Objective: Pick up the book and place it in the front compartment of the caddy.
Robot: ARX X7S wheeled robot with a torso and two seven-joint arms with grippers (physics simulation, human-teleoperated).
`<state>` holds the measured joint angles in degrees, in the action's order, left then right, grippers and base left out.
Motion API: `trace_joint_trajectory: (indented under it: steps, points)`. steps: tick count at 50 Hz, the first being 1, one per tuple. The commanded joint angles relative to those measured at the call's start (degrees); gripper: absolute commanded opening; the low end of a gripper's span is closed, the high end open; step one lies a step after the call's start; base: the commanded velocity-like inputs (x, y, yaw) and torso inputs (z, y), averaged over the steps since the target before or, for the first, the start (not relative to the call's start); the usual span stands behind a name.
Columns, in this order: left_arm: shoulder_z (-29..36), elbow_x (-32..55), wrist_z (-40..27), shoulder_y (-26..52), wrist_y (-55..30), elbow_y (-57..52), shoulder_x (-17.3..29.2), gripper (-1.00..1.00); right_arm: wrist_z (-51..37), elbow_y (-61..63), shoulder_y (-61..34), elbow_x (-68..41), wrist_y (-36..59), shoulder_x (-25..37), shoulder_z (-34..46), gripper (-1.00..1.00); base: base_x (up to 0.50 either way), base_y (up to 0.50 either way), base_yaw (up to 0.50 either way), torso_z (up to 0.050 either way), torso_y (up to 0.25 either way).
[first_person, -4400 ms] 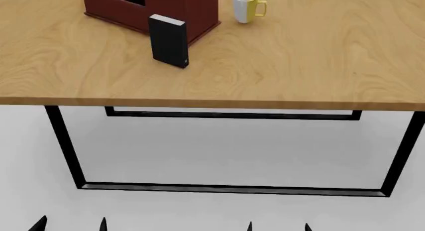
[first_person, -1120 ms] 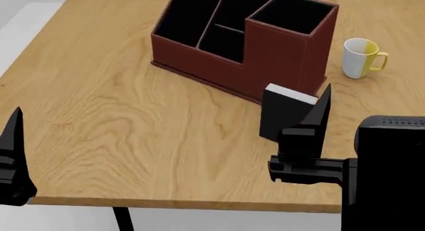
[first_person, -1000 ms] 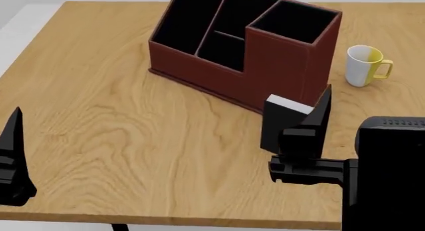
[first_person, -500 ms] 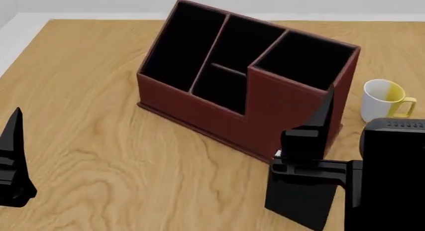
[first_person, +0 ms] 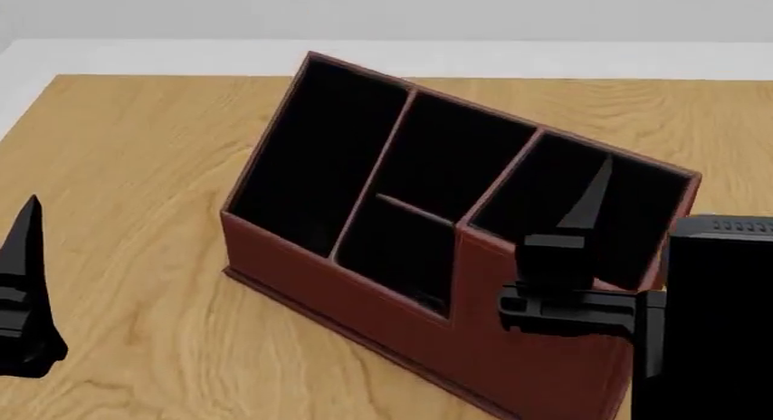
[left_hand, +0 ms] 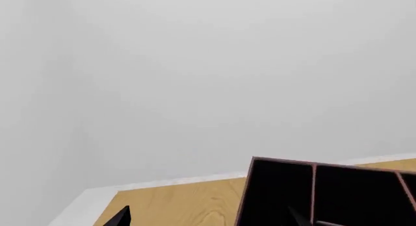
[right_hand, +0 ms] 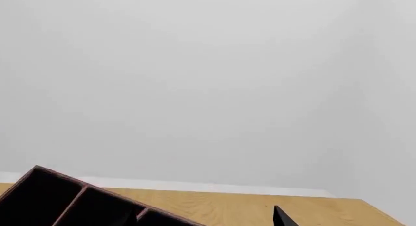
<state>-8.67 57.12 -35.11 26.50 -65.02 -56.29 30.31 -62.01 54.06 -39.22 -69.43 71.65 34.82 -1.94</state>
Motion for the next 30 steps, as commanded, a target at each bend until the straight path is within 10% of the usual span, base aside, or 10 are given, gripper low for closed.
trace_joint_trajectory:
  steps: [1, 30]
  points:
    - [0.7, 0.8, -0.8, 0.6, 0.3, 0.2, 0.4, 1.00, -0.3, -0.4, -0.3, -0.2, -0.4, 0.4, 0.5, 1.00, 0.50, 0.00, 0.00, 0.000, 0.000]
    - [2.2, 0.9, -1.4, -0.1, 2.4, 0.7, 1.7, 1.00, 0.5, -0.3, 0.1, -4.2, -1.9, 1.6, 1.3, 1.00, 0.39, 0.00, 0.00, 0.000, 0.002]
